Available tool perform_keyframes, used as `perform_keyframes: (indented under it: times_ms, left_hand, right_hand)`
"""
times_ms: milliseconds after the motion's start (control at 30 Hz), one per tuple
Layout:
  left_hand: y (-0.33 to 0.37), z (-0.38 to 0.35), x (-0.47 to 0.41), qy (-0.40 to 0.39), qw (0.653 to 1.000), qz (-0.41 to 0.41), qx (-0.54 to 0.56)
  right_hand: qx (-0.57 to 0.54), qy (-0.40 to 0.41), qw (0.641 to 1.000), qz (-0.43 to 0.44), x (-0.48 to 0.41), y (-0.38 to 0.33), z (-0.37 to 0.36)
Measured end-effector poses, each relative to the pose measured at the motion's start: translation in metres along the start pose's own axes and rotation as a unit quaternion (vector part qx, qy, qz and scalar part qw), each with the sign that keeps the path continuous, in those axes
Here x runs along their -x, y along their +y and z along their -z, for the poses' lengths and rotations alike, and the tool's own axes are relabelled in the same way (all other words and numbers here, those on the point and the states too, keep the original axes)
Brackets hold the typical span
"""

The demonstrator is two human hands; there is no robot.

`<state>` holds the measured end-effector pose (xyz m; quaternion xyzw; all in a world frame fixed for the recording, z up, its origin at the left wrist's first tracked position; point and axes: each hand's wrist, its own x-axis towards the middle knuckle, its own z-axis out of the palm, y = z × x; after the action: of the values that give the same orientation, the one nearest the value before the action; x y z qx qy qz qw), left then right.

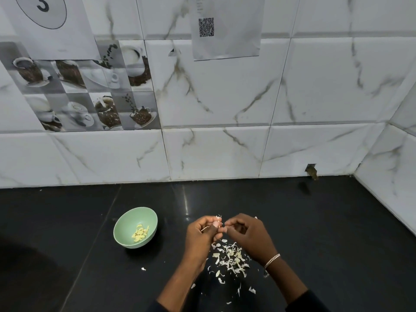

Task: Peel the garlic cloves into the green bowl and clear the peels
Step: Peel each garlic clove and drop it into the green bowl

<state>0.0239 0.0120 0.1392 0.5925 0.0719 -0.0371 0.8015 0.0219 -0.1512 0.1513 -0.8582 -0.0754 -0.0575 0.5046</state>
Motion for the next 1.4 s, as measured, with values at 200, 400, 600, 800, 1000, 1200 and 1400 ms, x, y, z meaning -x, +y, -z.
perform_keyframes:
  times_ms: [200, 400, 600, 800, 1000, 1200, 1400]
  left_hand:
    - [-0.003, -0.009, 0.002, 0.012, 1.000, -0.009, -0.020]
    - [-0.008, -0.012, 0.003, 0.022, 0.993, -0.059, -0.099]
    - [-0.006, -0.015, 0.006, 0.037, 0.976, -0.094, -0.193]
    - [-0.008, -0.014, 0.004, 0.032, 0.965, -0.105, -0.237]
    - [-0.009, -0.014, 0.001, 0.030, 0.960, -0.112, -0.255]
    - [-0.003, -0.009, -0.001, -0.002, 0.988, -0.051, -0.147]
    - [0.001, -0.009, 0.002, -0.055, 0.998, 0.030, 0.025]
  right_hand:
    - [0.050, 0.011, 0.999, 0.019, 0.000, -0.001, -0.008]
    - [0.068, 0.023, 0.997, -0.011, -0.003, 0.001, -0.011]
    - [0.049, 0.007, 0.998, -0.041, -0.008, 0.000, -0.012]
    - [0.033, -0.006, 0.997, -0.063, -0.009, -0.003, -0.011]
    - [0.050, 0.010, 0.997, -0.061, -0.011, -0.004, -0.014]
    - [-0.023, 0.001, 0.996, -0.082, -0.008, -0.008, -0.011]
    - [-0.100, -0.004, 0.989, -0.108, -0.010, -0.013, -0.007]
